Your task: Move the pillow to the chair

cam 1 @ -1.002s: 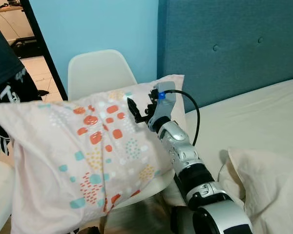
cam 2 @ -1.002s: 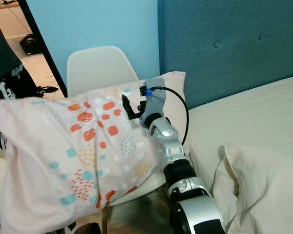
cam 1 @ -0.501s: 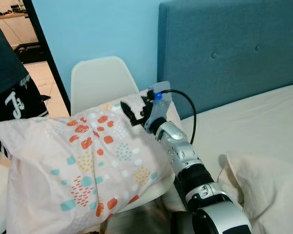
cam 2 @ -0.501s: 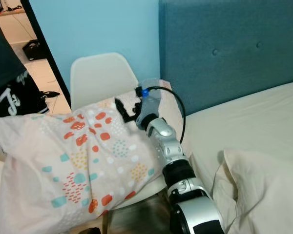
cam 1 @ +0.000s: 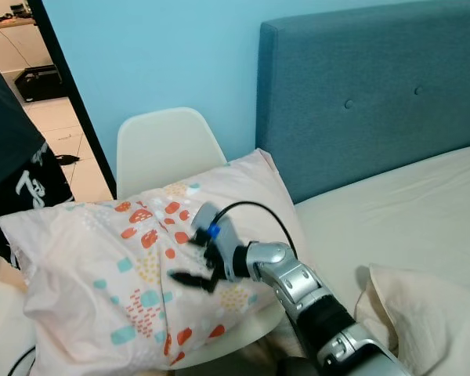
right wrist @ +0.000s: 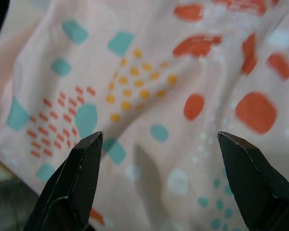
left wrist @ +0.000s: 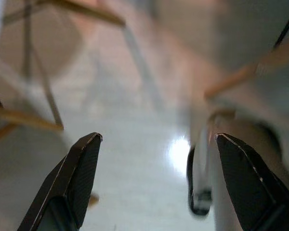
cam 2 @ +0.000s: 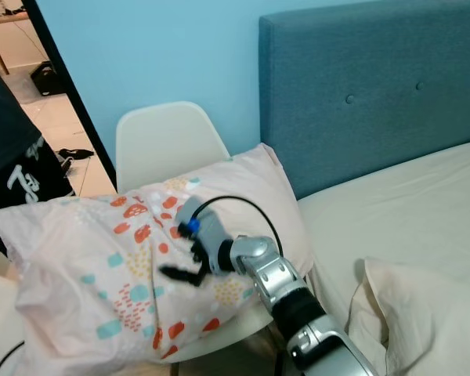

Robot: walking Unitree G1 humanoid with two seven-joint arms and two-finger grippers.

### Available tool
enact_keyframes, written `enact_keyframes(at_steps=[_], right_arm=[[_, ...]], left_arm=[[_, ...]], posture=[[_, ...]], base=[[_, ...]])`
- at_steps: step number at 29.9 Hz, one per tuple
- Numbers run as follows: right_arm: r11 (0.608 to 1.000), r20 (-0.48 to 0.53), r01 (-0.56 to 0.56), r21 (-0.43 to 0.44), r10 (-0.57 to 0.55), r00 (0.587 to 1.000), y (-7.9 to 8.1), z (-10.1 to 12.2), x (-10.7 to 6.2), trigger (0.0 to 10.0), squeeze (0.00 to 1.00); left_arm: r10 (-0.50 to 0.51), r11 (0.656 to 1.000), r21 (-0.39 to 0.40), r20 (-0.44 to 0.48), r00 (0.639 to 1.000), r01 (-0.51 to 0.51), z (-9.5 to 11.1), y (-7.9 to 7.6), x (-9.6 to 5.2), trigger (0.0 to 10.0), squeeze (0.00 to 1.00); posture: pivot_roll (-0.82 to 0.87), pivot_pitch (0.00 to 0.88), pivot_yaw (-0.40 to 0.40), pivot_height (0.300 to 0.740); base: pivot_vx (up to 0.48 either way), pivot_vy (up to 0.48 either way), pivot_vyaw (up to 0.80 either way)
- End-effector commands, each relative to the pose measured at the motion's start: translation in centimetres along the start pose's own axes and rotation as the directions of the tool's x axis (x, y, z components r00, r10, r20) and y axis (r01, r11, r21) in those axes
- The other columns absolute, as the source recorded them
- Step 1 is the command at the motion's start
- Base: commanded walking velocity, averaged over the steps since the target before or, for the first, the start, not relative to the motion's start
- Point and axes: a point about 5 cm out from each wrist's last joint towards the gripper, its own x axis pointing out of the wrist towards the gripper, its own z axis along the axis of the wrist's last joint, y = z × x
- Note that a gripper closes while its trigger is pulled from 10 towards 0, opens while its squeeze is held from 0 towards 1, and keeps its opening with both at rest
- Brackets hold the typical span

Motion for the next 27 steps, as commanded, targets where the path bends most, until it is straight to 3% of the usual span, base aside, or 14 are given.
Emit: enact_keyframes(at_steps=[1, 4, 12, 18, 27], right_arm=[[1.000, -0.024, 0.019, -0.009, -0.019, 1.000, -0.1, 0.0, 0.1, 10.0, 0.00], [0.982, 0.026, 0.167, 0.088, -0.170, 0.985, -1.6, 0.8, 0.3, 10.0, 0.00], [0.939, 0.112, 0.261, 0.225, -0.291, 0.950, -2.9, 1.7, -0.3, 10.0, 0.00], [0.926, 0.114, 0.284, 0.249, -0.320, 0.941, -3.4, 1.6, -0.7, 10.0, 0.00], [0.914, 0.118, 0.294, 0.281, -0.337, 0.934, -3.4, 1.5, -0.3, 10.0, 0.00]], left_arm=[[-0.018, 1.000, 0.025, -0.053, 0.998, 0.019, -1.3, -0.1, -0.1, 10.0, 0.00], [-0.062, 0.997, 0.041, -0.140, 0.988, 0.069, -3.4, -0.1, -0.3, 10.0, 0.00], [-0.075, 0.995, 0.055, -0.213, 0.974, 0.088, -5.5, 0.2, -0.7, 10.0, 0.00], [-0.064, 0.995, 0.066, -0.229, 0.971, 0.081, -6.0, 0.7, -0.8, 10.0, 0.00], [-0.074, 0.989, 0.108, -0.256, 0.964, 0.104, -6.7, 0.8, -0.9, 10.0, 0.00]], posture=[[-0.10, 0.023, 0.043, 0.615], [-0.08, 0.029, 0.045, 0.615], [-0.08, 0.030, 0.053, 0.635], [-0.08, 0.029, 0.056, 0.655], [-0.08, 0.026, 0.061, 0.690]], base=[[0.000, 0.000, 0.00], [0.000, 0.000, 0.00], [0.000, 0.000, 0.00], [0.000, 0.000, 0.00], [-0.373, 0.000, 0.00]])
